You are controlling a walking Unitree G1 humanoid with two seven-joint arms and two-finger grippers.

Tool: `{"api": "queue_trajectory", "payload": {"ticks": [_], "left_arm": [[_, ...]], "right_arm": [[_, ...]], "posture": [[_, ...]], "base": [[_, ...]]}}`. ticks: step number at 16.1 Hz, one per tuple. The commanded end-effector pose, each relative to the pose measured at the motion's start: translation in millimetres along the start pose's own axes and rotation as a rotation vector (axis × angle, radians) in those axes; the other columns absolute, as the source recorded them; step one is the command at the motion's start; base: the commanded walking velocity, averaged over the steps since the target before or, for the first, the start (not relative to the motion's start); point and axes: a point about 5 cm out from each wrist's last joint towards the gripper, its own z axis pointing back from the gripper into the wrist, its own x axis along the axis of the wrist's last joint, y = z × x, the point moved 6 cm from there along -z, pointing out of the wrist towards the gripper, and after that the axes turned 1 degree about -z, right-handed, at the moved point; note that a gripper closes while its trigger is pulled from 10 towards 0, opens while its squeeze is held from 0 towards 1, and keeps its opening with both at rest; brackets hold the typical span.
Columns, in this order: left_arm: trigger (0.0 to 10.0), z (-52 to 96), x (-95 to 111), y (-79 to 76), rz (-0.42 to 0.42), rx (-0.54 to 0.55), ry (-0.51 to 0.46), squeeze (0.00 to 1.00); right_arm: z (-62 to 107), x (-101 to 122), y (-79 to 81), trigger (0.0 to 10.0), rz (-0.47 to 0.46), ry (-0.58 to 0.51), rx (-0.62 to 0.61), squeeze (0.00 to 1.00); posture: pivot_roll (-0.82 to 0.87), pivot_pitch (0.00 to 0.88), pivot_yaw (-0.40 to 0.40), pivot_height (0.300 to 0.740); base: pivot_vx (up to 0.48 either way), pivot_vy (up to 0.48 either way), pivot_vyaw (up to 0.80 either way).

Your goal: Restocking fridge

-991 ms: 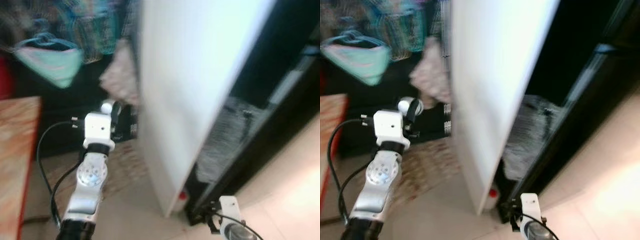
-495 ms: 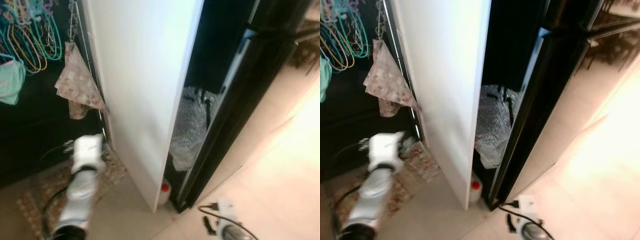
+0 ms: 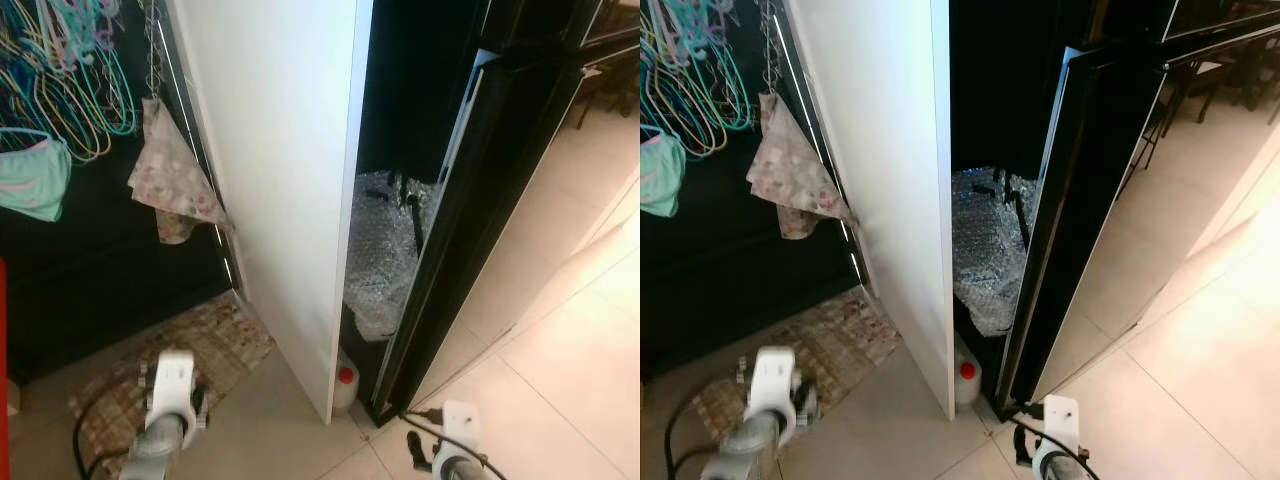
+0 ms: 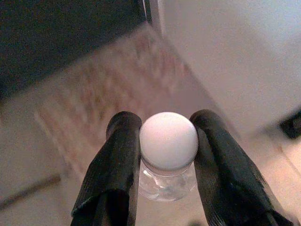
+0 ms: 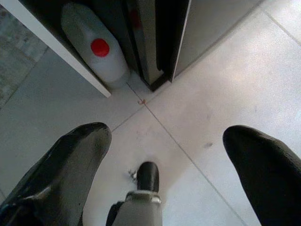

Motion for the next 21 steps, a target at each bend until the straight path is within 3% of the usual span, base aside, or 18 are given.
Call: {"api": "queue_trajectory", "payload": {"ticks": [1,3,7,9,13,16,18,21], "left_arm": [[10.0,-0.6,-5,-4.6,0.001,-0.025,0.029,0.00],[10.0,3.1,-23,-11.4,-0.020,-0.053,0.086,0.00],[10.0,6.6,-37,-5.1,-0.035,-0.044,0.123,0.00],[10.0,4.9,-28,-5.9,-0.058,-0.056,0.072,0.00],[10.0,-1.3,-3,-19.6,-0.096,-0.087,-0.022,0.00],[10.0,-0.4,-11,-23.9,-0.096,-0.088,0.010,0.00],[10.0,3.9,-26,-25.0,-0.079,-0.071,0.048,0.00],[10.0,10.0,-43,-22.3,-0.024,-0.032,0.088,0.00]], "right_arm": [[-1.0,7,2.0,10.0,0.026,-0.015,0.018,0.00],[-1.1,5,3.3,10.0,0.048,0.011,0.043,0.00],[-0.8,2,2.3,10.0,-0.007,0.006,0.006,0.00],[4.7,-8,-14.7,10.0,0.042,-0.025,0.011,0.00],[12.8,-42,-41.5,10.0,-0.103,0.076,-0.121,0.00],[20.2,-67,-48.3,10.0,-0.205,0.122,-0.173,0.00],[25.1,-81,-49.7,10.0,-0.152,0.159,-0.157,0.00],[25.2,-80,-52.1,10.0,-0.106,0.160,-0.129,0.00]], "posture": [[0.02,0.000,0.024,0.740],[0.01,0.000,0.031,0.740],[0.02,0.000,0.051,0.740],[-0.01,0.000,0.078,0.740],[-0.06,0.000,0.099,0.740],[-0.07,0.000,0.092,0.740],[-0.05,0.000,0.056,0.740],[-0.01,0.000,0.022,0.740]], "base": [[0.000,0.000,0.00],[0.000,0.000,0.00],[0.000,0.000,0.00],[0.000,0.000,0.00],[0.000,0.000,0.00],[0.000,0.000,0.00],[0.000,0.000,0.00],[0.000,0.000,0.00]]}}
